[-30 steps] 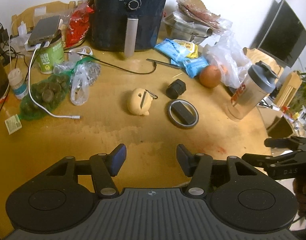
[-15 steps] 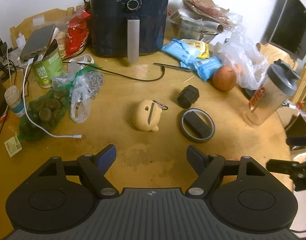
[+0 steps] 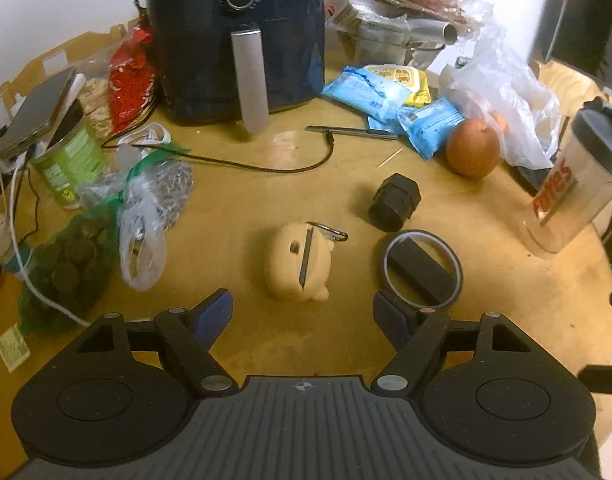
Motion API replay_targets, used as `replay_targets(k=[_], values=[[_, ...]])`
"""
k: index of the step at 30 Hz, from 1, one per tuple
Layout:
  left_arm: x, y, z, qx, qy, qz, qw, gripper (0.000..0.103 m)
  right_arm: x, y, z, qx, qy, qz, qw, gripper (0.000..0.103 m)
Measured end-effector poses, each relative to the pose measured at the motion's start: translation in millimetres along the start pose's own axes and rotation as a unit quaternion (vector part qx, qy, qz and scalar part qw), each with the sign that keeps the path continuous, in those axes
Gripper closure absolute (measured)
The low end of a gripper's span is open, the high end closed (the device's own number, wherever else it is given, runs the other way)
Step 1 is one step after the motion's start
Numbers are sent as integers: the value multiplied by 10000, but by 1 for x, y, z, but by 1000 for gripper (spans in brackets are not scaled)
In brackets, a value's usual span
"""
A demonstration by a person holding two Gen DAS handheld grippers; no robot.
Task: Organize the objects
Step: 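Reach the left tool to the beige piggy bank and close on it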
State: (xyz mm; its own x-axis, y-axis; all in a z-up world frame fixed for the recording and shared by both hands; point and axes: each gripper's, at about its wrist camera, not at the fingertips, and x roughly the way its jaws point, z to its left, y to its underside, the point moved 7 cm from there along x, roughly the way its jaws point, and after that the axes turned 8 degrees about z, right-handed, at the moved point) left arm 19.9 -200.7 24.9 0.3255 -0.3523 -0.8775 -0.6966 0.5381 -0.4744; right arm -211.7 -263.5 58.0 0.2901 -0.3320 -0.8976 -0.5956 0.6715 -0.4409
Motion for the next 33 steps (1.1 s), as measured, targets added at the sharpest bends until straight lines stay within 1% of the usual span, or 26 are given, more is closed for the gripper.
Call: replay_targets(k=[5,10,21,25,30,31,33], values=[[18,-14,-2,169,-101,89,9998,26,1,-10,-2,-20,-3,-28,10000,0],[35,-22,-3,293,-121,171,9994,26,-2,-18,-6,14,38,-113,9999,0],[81,-24,-6,678,-234,488,9962,27,-11,-4,-22,264,199,-95,9994,0],[95,-23,-4,759,-340,606,9947,36,-16,1,-32,436,277,-125,9986,0],[100,-25,-5,735,-208,507,9958,45,-22,8,-40,580,357,-148,9976,0],[99,-26,-4,701,-241,466,9962,49,-22,9,-41,599,364,-142,9974,0],[100,-27,-1,620,-167,471,9968,49,-23,12,-42,618,368,-140,9973,0]])
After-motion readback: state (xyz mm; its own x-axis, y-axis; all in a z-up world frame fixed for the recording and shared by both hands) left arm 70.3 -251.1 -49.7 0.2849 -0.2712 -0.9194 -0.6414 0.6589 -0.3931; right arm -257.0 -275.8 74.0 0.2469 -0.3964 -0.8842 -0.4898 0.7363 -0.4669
